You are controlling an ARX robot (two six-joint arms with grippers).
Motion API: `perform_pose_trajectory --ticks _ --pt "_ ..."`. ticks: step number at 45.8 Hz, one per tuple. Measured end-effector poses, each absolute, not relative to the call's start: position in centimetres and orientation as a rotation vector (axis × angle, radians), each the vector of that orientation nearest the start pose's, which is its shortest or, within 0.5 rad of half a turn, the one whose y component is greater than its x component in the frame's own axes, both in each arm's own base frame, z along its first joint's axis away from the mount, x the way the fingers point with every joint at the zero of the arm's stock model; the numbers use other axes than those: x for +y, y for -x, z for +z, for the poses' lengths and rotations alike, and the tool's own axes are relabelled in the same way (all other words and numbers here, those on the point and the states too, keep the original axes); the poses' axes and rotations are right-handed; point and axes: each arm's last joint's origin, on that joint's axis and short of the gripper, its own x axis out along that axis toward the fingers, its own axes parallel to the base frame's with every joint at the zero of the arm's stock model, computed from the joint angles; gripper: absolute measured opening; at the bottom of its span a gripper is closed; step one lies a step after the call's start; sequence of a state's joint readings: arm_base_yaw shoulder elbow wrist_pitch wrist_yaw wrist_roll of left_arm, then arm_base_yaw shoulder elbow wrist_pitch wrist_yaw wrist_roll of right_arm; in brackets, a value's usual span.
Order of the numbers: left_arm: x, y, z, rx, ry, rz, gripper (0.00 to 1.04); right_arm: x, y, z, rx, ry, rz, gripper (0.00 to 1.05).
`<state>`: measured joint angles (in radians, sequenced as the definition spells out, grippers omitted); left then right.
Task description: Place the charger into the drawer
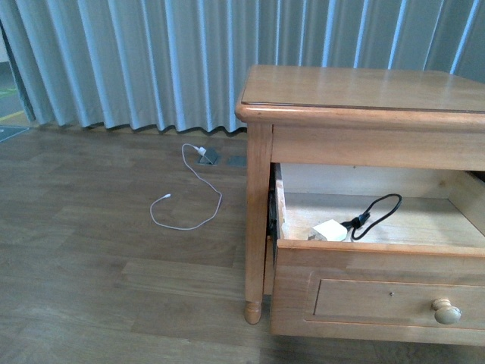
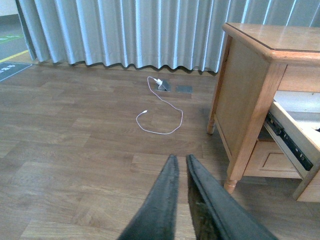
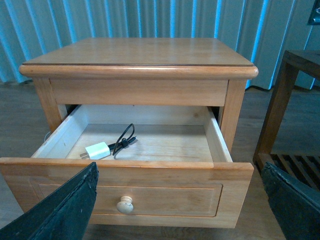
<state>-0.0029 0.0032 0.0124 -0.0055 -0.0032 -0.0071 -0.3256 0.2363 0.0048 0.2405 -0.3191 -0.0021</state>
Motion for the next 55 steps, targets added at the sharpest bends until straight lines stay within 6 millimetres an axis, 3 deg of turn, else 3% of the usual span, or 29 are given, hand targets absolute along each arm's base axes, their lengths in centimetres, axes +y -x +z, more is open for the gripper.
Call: perform_pose_trajectory --ticks 11,21,55 --pt "0.0 -9.7 16.7 -0.004 0.007 0.000 0.57 -2.4 -12.9 14.9 0.357 -0.027 0.014 0.96" --pt "0.0 -9.7 16.7 -0.004 0.006 0.000 1.00 -1.1 -17.8 13.6 0.496 -0.029 0.080 0.96" --pt "0.0 -9.7 16.7 -0.004 0.005 0.000 0.99 1.5 -30.0 8.0 0.521 -0.032 0.087 0.96"
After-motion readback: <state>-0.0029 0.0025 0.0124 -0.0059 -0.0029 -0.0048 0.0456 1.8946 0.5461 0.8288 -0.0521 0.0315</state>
